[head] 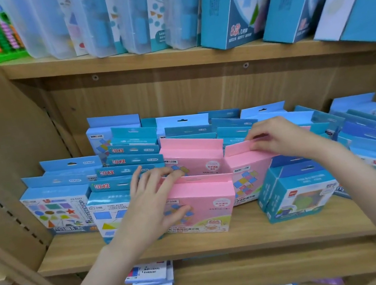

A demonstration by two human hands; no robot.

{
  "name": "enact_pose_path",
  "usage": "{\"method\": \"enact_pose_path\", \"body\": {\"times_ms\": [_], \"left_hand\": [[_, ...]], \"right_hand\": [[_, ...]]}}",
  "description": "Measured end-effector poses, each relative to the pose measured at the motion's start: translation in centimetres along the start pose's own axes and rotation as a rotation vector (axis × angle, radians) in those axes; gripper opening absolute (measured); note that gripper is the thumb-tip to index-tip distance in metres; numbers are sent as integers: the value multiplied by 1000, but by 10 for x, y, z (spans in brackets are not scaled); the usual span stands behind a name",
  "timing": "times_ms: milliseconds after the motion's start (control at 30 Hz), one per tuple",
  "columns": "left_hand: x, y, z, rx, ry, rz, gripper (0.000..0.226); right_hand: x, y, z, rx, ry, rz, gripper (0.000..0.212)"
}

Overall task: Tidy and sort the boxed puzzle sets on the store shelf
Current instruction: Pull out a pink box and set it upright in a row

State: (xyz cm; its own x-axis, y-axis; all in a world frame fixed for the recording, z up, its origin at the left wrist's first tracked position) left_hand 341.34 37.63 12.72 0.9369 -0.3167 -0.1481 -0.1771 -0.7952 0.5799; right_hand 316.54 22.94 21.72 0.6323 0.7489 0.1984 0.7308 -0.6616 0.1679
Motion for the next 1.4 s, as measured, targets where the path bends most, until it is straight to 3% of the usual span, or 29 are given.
{"method": "enact_pose_path", "body": {"times_ms": [267, 467, 633, 800, 967, 1167, 1400], "left_hand": [[-1, 0, 0, 31, 27, -51, 72], [1, 2, -1, 49, 72, -73, 70], [2, 2, 0, 28, 82, -52, 68], [2, 5, 0, 22, 111, -41, 65], [1, 5, 1, 5, 149, -44, 66], [-1, 6, 6, -12, 224, -87, 73], [-4, 10, 9, -52, 328, -99, 68]], "right_hand": [[49, 45, 19, -148, 228, 0, 13], [52, 48, 17, -192, 383, 4, 15], [-11, 10, -15, -205, 125, 155, 19], [-59, -13, -1, 10, -101, 379, 32], [-49, -11, -3, -209, -178, 297, 23], [-7, -5, -57, -489, -213, 51, 19], [34, -34, -107, -584, -262, -78, 23]]}}
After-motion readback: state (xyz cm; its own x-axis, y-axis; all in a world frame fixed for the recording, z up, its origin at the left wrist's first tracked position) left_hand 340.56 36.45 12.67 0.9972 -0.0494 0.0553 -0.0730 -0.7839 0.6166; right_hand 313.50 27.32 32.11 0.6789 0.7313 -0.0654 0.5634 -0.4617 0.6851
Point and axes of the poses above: each hand's wrist, its own y-axis towards the middle knuckle, its own z-axis out of the palm, x = y × z, the point moved 1 cm from there along y, towards the middle knuckle, and after that the axes turned 1 degree about x, right-handed, at the moved point
